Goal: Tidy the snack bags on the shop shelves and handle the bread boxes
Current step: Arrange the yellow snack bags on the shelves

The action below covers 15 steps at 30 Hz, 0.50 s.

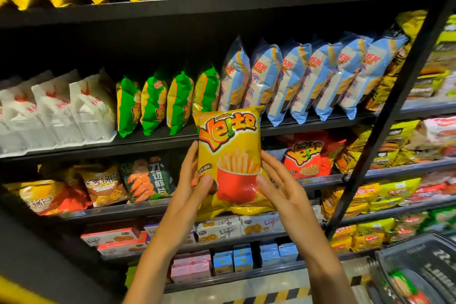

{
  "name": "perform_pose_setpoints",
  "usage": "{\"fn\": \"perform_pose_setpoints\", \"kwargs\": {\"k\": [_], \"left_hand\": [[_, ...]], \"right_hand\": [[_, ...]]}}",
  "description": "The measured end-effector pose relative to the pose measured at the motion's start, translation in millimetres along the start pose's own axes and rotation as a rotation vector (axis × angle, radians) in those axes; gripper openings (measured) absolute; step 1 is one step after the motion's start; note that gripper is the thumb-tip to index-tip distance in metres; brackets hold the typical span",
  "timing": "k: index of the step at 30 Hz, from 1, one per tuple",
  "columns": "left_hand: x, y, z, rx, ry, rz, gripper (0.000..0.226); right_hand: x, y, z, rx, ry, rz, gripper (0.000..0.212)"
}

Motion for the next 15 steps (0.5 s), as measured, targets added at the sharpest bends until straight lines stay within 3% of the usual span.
{"fn": "perform_pose_setpoints", "kwargs": {"k": [2,7,12,15], "left_hand": [[5.6,4.2,0.6,-0.075,-0.091,-0.039,0.097],[15.8,16.5,-2.4,-0.443,-0.142,-0.184,0.082],[15.0,22.5,-5.3,-0.365,-0.087,-0.200,0.064],[12.7,21.9,-2.9,-0.311,-0.003,-0.166,0.060]], "right_hand": [[-0.9,4.1,6.2,0.012,0.076,-0.007,0.052],[-0.1,5.8,12.2,0.051,0.089,-0.052,0.039],[-3.7,-8.1,14.9,0.084,0.019,-0.042,0.040],[6.1,-22.8,22.0,0.137,-0.091,0.101,0.047]]}}
Point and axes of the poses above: each hand's wrist, its own x-axis away from the middle knuckle, its own z-axis out of the back of the hand, y = z × x, the point moved 3 cm from there along -x, towards the middle knuckle, and after that the axes turned 12 degrees about z, right-handed, at the moved point
